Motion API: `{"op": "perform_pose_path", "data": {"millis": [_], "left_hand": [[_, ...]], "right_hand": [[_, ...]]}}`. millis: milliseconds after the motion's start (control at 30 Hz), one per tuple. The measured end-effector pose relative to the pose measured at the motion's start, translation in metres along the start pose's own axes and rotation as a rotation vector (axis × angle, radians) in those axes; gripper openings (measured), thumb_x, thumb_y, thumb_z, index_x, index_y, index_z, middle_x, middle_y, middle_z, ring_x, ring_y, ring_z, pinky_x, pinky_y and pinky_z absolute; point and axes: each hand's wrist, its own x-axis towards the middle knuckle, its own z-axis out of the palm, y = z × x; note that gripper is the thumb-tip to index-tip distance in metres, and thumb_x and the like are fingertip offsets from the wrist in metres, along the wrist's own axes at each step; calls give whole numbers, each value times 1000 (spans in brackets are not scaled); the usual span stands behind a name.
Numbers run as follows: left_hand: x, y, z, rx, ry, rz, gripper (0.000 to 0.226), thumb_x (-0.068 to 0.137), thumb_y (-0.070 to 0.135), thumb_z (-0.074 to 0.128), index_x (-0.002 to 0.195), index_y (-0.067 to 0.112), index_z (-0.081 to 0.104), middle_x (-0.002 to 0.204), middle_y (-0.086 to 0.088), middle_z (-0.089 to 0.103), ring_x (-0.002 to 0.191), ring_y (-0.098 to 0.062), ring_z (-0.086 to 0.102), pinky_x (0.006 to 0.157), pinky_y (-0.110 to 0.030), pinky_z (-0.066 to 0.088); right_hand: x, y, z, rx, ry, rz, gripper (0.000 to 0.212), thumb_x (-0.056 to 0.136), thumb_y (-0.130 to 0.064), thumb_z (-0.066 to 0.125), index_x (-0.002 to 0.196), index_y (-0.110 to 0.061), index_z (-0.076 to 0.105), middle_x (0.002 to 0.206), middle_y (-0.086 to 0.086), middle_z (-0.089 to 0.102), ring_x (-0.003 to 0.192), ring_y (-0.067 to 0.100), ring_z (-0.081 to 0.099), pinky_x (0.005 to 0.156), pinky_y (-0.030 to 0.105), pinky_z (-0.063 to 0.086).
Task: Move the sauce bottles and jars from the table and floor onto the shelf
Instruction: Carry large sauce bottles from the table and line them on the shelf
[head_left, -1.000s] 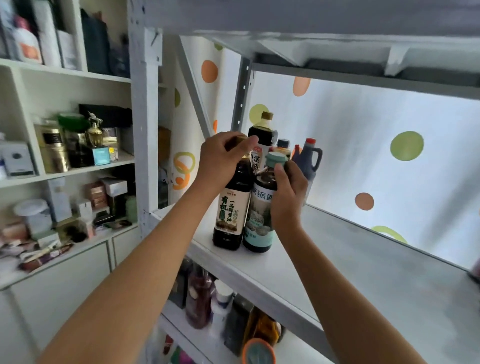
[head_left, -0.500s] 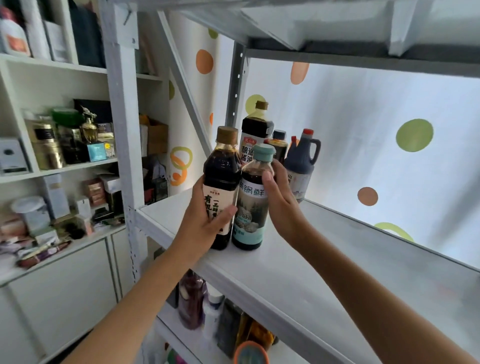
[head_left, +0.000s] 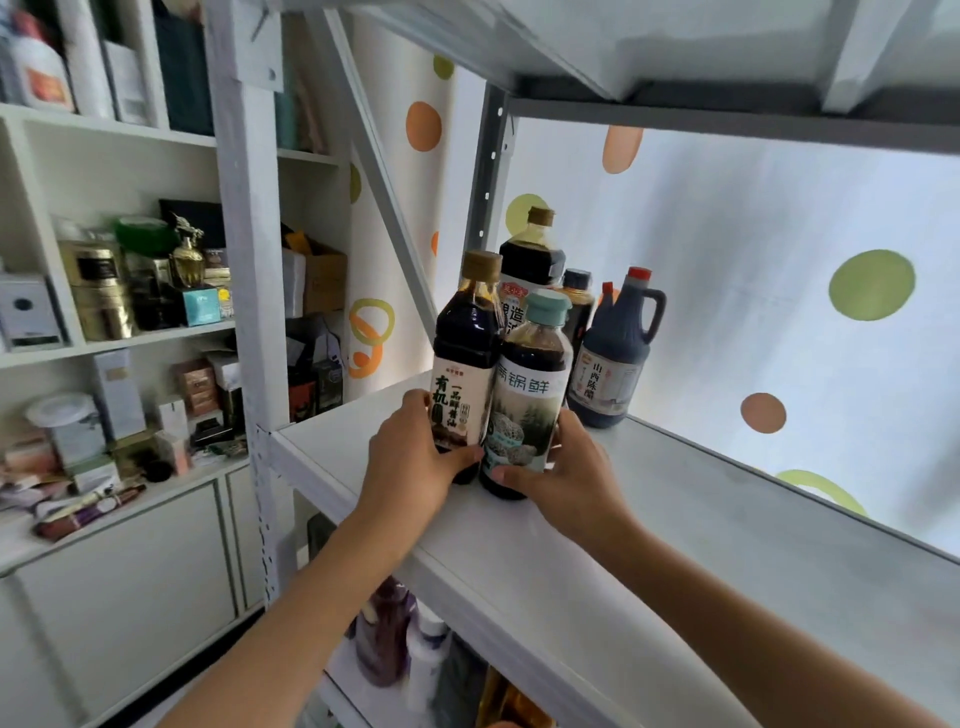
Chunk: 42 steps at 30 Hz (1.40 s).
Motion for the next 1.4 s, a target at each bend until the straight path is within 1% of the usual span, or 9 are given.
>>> {"op": "perform_pose_path", "data": {"millis": [100,267,400,600,800,1033,1200,1333,1400], "left_hand": [[33,1,23,-14,-9,-8,61,70,28,86,113,9,47,118,-10,66,106,-30,64,78,-33,49],[81,0,51,-48,-40,-31,63,68,26,87,114,7,48,117,-12,66,107,-31,63,81,-36,51],[104,-4,68,-82,-60,-43,60,70,23,86,113,7,47,116,-13,66,106,-32,63,83,-37,52],[119,-15,89,-71,-46,34,57,78,23,80,122,5,47,121,-14,65,109,-30,62,81,-29,45],[128,-26,100,-32,-36,97,62,84,28,74,134,9,42,122,-13,63,112,-30,60,86,-32,46],[131,-27,106,63,-103,52,75,91,35,64,148,8,23,135,-15,53,118,-34,55,91,-41,45],[130,-26,108,80,-155,33,80,96,35,56,154,10,7,141,-17,45,120,-36,53,91,-43,44],[130,-28,110,196,-126,53,78,97,41,51,152,6,7,135,-19,49,116,-37,54,86,-45,46],[128,-27,112,290,-128,49,79,98,46,47,151,1,9,132,-20,50,116,-36,53,87,-45,46]], "right_hand": [[30,14,7,5,70,58,66,59,-32,90,116,-26,58,111,-7,66,105,15,62,87,38,56],[72,25,9,16,155,118,63,62,-29,91,113,-15,57,110,-2,67,101,17,64,76,26,51],[85,28,15,94,246,131,69,68,-19,90,119,-11,43,118,5,63,106,20,61,86,33,54],[100,41,17,54,240,136,60,73,-22,87,121,-10,53,119,7,66,109,24,63,92,38,54],[108,55,25,-58,231,73,49,81,-27,78,123,-14,57,123,4,62,115,21,56,96,29,46],[108,56,25,-144,242,93,56,82,-34,76,130,-15,55,127,5,55,117,22,50,97,27,40],[107,56,27,-47,278,137,61,74,-30,82,127,-15,57,118,2,66,107,18,62,95,38,54],[105,59,23,99,245,178,56,75,-7,81,126,-10,57,112,0,69,94,8,66,76,11,53],[104,59,21,106,243,189,54,76,-5,81,124,-10,56,107,-1,68,89,5,64,68,7,50]]}}
